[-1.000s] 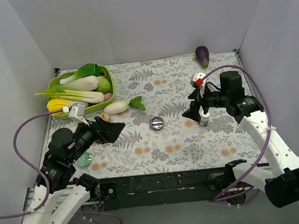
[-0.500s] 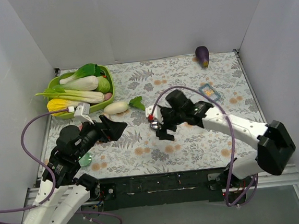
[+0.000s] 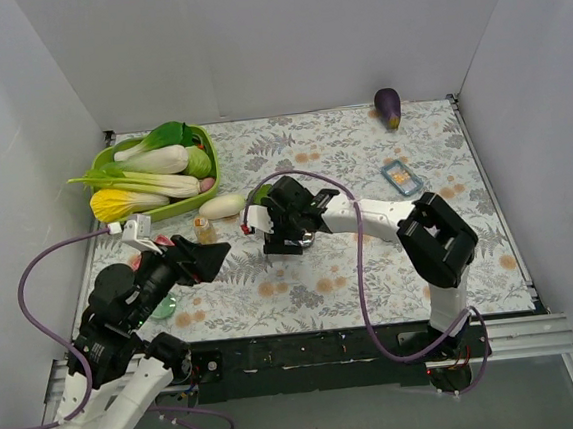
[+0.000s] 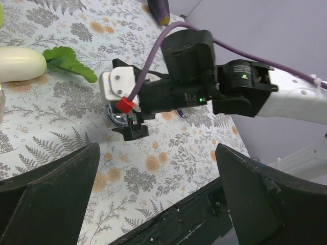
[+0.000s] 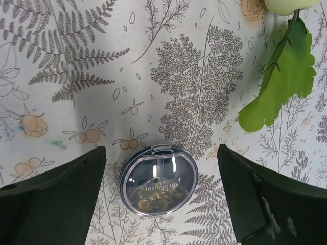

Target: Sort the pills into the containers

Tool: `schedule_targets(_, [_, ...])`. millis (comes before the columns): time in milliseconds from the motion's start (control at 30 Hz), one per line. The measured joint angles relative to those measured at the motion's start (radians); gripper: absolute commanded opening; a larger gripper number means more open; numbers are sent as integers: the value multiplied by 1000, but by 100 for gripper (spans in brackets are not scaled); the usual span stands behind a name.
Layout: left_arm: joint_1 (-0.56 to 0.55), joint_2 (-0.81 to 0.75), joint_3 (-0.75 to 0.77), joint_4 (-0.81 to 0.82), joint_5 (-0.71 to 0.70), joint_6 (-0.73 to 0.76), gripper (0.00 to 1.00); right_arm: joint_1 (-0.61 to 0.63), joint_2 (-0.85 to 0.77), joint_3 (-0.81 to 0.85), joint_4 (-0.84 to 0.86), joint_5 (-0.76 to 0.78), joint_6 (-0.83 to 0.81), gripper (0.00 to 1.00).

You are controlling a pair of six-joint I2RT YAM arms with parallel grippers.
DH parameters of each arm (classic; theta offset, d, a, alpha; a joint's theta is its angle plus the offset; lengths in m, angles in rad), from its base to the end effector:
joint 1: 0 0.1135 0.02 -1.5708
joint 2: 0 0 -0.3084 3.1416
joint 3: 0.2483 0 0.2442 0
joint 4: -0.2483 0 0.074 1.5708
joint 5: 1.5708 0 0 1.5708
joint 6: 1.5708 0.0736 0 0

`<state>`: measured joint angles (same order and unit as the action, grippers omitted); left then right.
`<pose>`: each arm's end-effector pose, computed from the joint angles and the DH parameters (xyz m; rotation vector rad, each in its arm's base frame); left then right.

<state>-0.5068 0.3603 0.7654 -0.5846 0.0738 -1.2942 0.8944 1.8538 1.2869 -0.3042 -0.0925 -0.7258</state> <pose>0.0589 -0.0389 0.3444 -0.6971 1.8359 -1.3292 0.2657 0.3418 0.2205 -1.7999 1.6561 0.1879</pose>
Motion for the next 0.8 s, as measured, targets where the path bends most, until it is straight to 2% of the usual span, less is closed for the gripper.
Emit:
schedule_targets(133, [0, -22, 0, -9, -3, -5, 98, 0, 57, 35, -8, 14, -5, 89])
schedule_targets(467, [0, -18, 0, -37, -3, -8, 98, -40, 89, 40, -84, 22, -35, 64])
schedule_targets(567, [0, -18, 0, -36, -2, -8, 98, -75, 82, 35, -97, 21, -60, 59])
schedule_targets(800, [0, -18, 0, -35, 8, -12, 98, -201, 24, -42, -153, 0, -143, 56])
